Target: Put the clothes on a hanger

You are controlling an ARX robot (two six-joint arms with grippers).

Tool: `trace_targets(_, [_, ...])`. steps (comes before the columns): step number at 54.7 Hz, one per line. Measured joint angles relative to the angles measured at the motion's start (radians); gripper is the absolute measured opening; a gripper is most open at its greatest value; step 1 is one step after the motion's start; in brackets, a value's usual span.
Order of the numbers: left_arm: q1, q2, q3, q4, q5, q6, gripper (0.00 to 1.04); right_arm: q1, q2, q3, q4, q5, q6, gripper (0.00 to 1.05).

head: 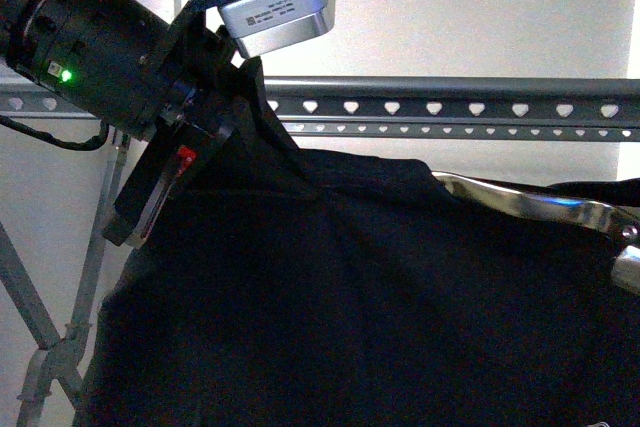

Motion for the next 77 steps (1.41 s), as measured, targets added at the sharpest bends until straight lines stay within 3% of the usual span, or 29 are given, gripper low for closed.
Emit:
trace_targets(10, [-0.002,0.000,0.000,0.000,0.002,0.000,0.05,0.081,0.143,0.115,-0.105,-0.080,-0.403,0.97])
trace_targets(21, [-0.002,0.000,0.000,0.000,0.001,0.000,0.05,0.122,0.326,0.238,-0.357,-0.058,-0.785,0.97])
trace_targets(26, [-0.002,0.000,0.000,0.000,0.001,0.000,0.05,0.134,0.429,0.292,-0.360,-0.023,-0.911,0.97])
trace_targets(49, [-0.002,0.000,0.000,0.000,0.001,0.000,0.05,0.155,0.635,0.464,-0.388,0.048,-1.001,0.97])
trace_targets(68, [-0.002,0.000,0.000,0.000,0.001,-0.001,0.05,0.175,0.793,0.661,-0.433,0.122,-0.959,0.97])
trace_targets(77, [-0.002,0.000,0.000,0.000,0.000,-0.001,0.05,0.185,0.822,0.723,-0.525,0.143,-0.953,0.70])
